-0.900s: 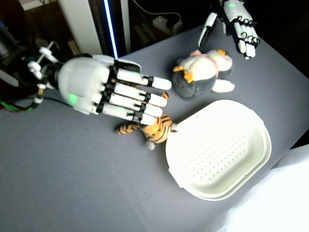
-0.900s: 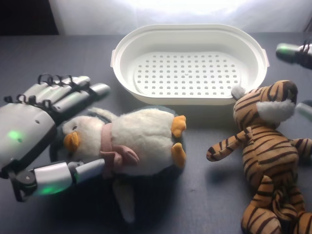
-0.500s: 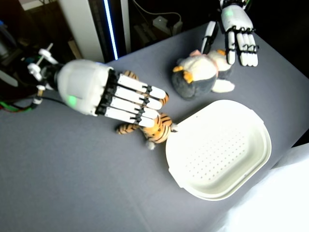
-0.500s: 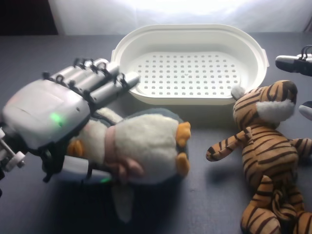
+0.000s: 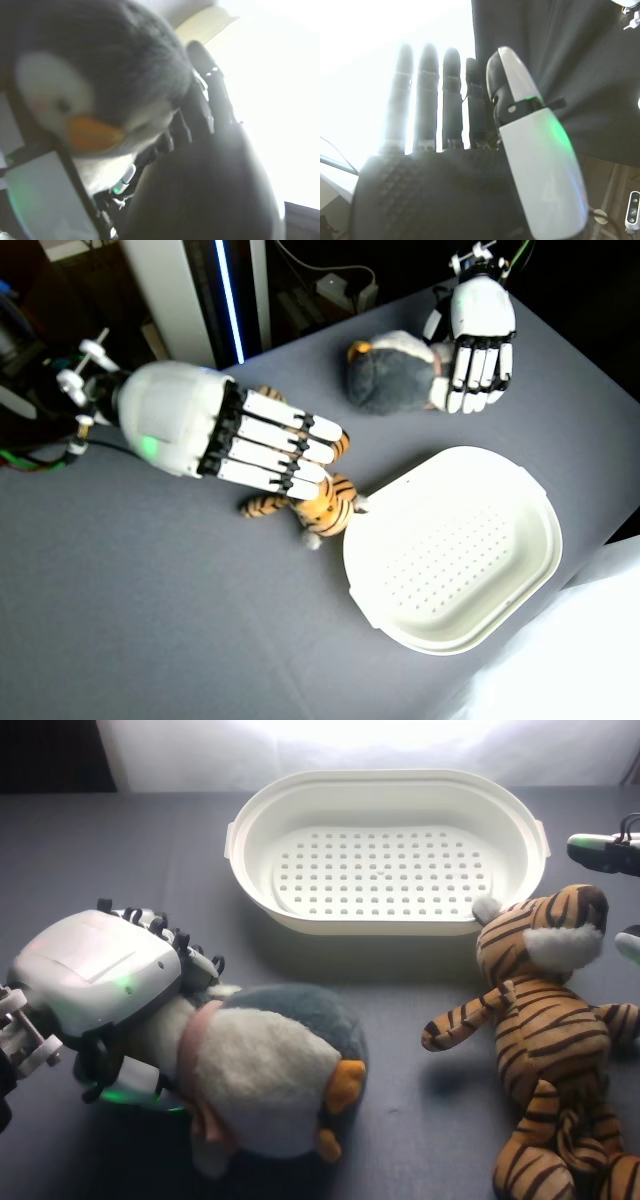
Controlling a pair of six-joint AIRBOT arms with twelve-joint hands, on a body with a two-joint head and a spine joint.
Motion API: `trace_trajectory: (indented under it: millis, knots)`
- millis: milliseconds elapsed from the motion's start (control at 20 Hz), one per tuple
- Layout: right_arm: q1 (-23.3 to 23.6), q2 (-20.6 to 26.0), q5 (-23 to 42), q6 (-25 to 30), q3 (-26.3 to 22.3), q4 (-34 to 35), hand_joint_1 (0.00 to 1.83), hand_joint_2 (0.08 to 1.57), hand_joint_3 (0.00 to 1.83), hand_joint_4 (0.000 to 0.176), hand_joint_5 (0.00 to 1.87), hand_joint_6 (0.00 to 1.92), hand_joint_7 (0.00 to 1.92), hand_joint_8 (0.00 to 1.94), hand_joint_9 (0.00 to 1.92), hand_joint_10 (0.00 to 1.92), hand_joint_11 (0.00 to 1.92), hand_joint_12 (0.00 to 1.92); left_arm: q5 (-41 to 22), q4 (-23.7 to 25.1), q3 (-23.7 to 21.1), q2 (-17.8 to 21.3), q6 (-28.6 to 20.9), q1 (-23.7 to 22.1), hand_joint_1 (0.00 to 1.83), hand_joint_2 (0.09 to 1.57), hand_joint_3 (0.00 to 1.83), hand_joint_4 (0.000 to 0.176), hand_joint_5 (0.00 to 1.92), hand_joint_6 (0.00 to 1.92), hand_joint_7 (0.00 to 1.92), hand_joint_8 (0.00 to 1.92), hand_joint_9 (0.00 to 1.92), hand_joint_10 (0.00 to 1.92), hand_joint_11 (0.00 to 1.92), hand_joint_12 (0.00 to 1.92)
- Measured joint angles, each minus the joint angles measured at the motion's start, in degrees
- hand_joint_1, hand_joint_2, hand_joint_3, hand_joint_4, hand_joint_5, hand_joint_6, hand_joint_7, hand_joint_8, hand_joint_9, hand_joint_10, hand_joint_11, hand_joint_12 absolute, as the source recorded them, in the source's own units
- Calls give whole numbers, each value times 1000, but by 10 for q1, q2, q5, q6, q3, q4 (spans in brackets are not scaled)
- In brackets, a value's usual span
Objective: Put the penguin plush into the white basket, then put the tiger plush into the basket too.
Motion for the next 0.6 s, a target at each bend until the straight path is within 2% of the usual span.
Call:
trace_trajectory:
  millis: [50, 100, 150, 200, 250, 300, 350, 400, 450, 500, 550, 600]
  knots:
    - [0, 0, 0, 0, 0, 0, 1000, 1340, 4, 0, 510, 5, 613, 9, 643, 11, 530, 79, -4, -1, -6, 6, 0, 0, 1214, 1009, 0, 0, 1249, 500, 959, 1167, 843, 1559, 802, 1759]
    - [0, 0, 0, 0, 0, 0, 1004, 1340, 3, 0, 513, 5, 616, 8, 650, 12, 539, 79, -12, 7, -7, 10, -7, 0, 1264, 1075, 6, 0, 1248, 261, 942, 1288, 880, 1413, 659, 1783]
    - [0, 0, 0, 0, 0, 0, 983, 1340, 3, 0, 522, 6, 626, 8, 658, 11, 557, 77, -31, 10, -7, 13, -15, 0, 1230, 1001, 0, 0, 1340, 273, 960, 1275, 918, 1533, 719, 1858]
    - [0, 0, 0, 0, 0, -1, 968, 1346, 3, 0, 524, 4, 629, 5, 661, 8, 562, 70, -55, 10, -5, 16, -30, -3, 1220, 988, 0, 0, 1345, 301, 984, 1214, 920, 1522, 643, 1840]
    - [0, 0, 0, 0, 0, -1, 969, 1352, 5, 0, 526, 4, 631, 5, 661, 6, 559, 65, -74, 8, -4, 17, -33, -13, 1276, 1040, 3, 0, 1327, 140, 1038, 1150, 1021, 1336, 799, 1662]
    - [0, 0, 0, 0, 1, -2, 981, 1344, 1, 0, 533, 4, 645, 7, 671, 7, 572, 62, -98, 6, 1, 17, -35, -32, 1277, 1014, 0, 0, 1271, 395, 1229, 668, 1131, 879, 934, 1312]
    - [0, 0, 0, 0, 1, -2, 983, 1352, 4, 0, 526, 1, 653, 8, 679, 8, 587, 64, -116, 8, 8, 16, -37, -47, 1283, 990, 4, 0, 1262, 436, 1334, 449, 1240, 692, 1006, 1170]
    - [0, 0, 0, 1, 2, -2, 965, 1350, 2, 0, 533, 2, 653, 5, 680, 6, 597, 60, -138, 0, 28, 3, -37, -72, 1288, 990, 0, 0, 1244, 453, 1394, 342, 1289, 475, 1005, 1100]
    - [0, 0, 0, 1, 2, -2, 978, 1355, 2, 0, 534, 2, 657, 4, 688, 6, 606, 56, -142, -21, 50, -15, -38, -98, 1291, 988, 0, 0, 1329, 243, 1340, 483, 1303, 423, 1017, 1103]
    - [0, 0, 0, 1, 2, -1, 984, 1360, 4, 0, 534, 1, 657, 3, 692, 7, 608, 54, -124, -35, 72, -30, -30, -119, 1293, 978, 1, 0, 1338, 235, 1381, 397, 1284, 332, 826, 1116]
    - [0, 0, 0, 1, 2, 0, 994, 1360, 2, 0, 535, 1, 659, 3, 693, 5, 612, 50, -96, -57, 90, -46, -1, -144, 1292, 982, 0, 0, 1368, 165, 1346, 475, 1271, 297, 755, 1193]
    - [0, 0, 0, 1, 3, -1, 981, 1356, 1, 0, 537, 1, 664, 3, 699, 5, 614, 45, -66, -77, 105, -61, 29, -169, 1385, 998, 2, 0, 1224, 427, 1443, 106, 1148, 805, 816, 1116]
